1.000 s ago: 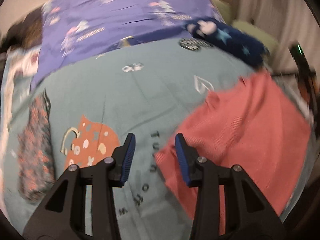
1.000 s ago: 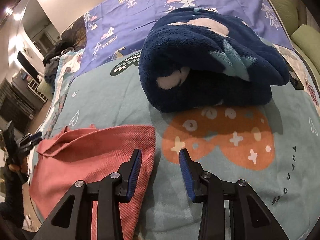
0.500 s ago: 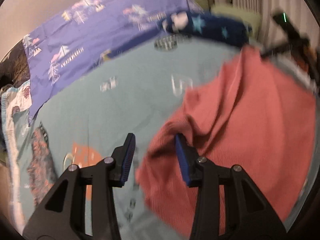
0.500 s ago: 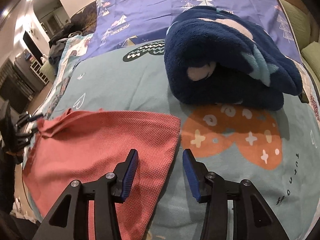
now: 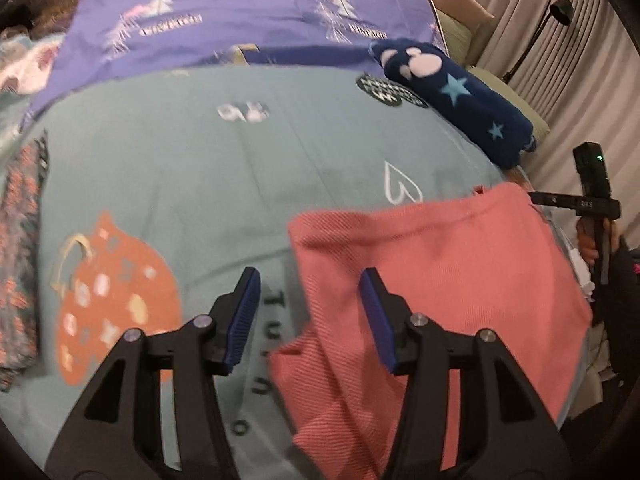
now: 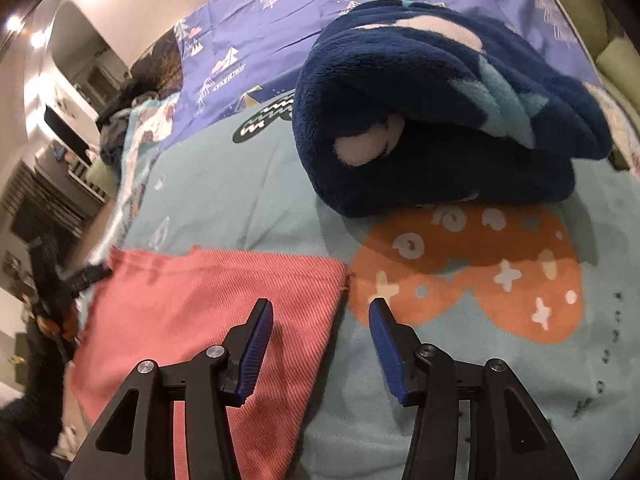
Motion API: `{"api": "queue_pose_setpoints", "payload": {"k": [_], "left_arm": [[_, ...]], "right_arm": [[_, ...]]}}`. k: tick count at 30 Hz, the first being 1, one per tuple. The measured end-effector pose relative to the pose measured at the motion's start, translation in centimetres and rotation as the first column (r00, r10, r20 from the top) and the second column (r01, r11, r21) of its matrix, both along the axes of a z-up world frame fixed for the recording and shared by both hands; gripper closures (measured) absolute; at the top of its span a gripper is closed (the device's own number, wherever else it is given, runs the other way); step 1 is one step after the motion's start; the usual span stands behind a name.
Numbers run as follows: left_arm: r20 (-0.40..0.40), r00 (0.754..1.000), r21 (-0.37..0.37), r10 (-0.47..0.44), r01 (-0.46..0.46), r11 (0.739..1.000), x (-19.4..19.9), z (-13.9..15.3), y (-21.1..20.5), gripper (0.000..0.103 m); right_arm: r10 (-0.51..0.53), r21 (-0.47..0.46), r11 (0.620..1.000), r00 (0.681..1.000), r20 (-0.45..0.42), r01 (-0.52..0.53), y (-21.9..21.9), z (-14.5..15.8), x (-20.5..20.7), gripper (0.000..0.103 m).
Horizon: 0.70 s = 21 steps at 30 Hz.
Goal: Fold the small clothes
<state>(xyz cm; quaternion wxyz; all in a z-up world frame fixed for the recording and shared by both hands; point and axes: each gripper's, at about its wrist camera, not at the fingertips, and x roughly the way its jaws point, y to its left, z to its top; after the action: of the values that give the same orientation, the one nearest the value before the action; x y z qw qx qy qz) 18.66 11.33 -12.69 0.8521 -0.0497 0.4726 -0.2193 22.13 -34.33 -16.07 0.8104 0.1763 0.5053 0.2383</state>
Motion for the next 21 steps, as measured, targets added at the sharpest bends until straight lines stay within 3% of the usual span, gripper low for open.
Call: {"api": "queue_pose_setpoints", "payload": {"k": [1, 2, 3, 4, 5, 6, 10, 12, 16, 19, 21], "left_arm": [[-0.018, 1.0, -0.028, -0.005, 0.005, 1.0, 0.1, -0.3, -0.3, 0.05], [-0.024, 1.0, -0.053, -0.008, 0.007, 0.999, 0.1, -0.4, -0.5, 0.06], [-0.02, 1.0, -0.086, -0.019, 0.017, 0.996, 0.1, -0.4, -0.7, 0.086], [-0.018, 1.0, -0.093, -0.017, 0.015, 0.996, 0.1, -0.3, -0.9, 0.094], [-0.006, 1.0, -0.095, -0.004, 0.003, 0.995, 0.0, 0.0, -0.9, 0.096], [0.019, 1.0, -0.101, 0.012, -0.01, 0.995, -0.3, 0.5, -0.8, 0.099], [0.135, 0.987, -0.184, 0.088, -0.062, 0.981, -2.7, 3.8, 1.4, 0.099], [0.18, 0.978, -0.162, 0.104, -0.075, 0.984, -3.5, 4.8, 2.1, 0.099], [0.091, 0.987, -0.061, 0.133, -0.128, 0.99, -1.6, 2.2, 2.0, 0.098], [0.046, 0.984, 0.001, 0.173, -0.173, 0.985, -1.4, 0.7, 2.0, 0.082], [0.062, 0.978, -0.03, 0.2, -0.199, 0.98, -2.6, 1.3, 2.8, 0.055]], "right_arm": [[0.001, 0.026, 1.0, 1.0, -0.008, -0.001, 0.0, -0.2, 0.2, 0.052], [0.003, 0.042, 0.999, 1.0, -0.012, -0.002, 0.2, -0.3, 0.3, 0.052], [0.014, 0.057, 0.998, 1.0, -0.016, -0.013, 0.5, -0.3, 0.4, 0.054], [0.02, 0.063, 0.998, 1.0, -0.013, -0.019, 0.8, -0.2, 0.2, 0.059], [0.019, 0.065, 0.998, 1.0, -0.005, -0.019, 1.0, 0.0, 0.1, 0.085], [0.023, 0.073, 0.997, 1.0, -0.001, -0.023, 1.2, 0.2, 0.0, 0.097], [0.008, 0.116, 0.993, 0.993, 0.114, -0.021, 1.2, 2.7, -1.2, 0.097], [0.011, 0.125, 0.992, 0.989, 0.147, -0.03, 1.4, 3.5, -1.1, 0.097], [-0.018, 0.026, 1.0, 0.998, 0.057, 0.017, 2.6, 1.9, 0.6, 0.092], [-0.059, -0.016, 0.998, 0.998, -0.023, 0.058, 2.6, 0.6, -0.1, 0.09], [-0.067, -0.002, 0.998, 0.998, -0.016, 0.067, 1.7, 1.1, -1.9, 0.086]]}}
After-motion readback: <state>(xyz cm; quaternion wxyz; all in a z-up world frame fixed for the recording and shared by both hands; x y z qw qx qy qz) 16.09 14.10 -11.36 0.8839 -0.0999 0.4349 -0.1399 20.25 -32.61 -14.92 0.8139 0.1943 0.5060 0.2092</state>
